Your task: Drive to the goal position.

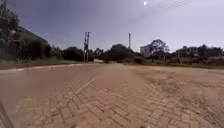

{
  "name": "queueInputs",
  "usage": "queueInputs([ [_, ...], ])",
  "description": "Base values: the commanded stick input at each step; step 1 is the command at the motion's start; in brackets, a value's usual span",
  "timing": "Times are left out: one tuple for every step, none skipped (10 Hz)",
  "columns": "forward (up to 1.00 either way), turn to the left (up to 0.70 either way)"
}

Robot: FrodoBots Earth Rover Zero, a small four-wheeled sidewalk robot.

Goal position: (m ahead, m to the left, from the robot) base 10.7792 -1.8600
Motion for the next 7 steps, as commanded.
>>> queueInputs([
  [0.3,0.0],
  [0.3,0.0],
  [0.3,0.0],
  [0.3,0.0],
  [0.3,0.0],
  [0.3,0.0],
  [0.3,0.0],
])
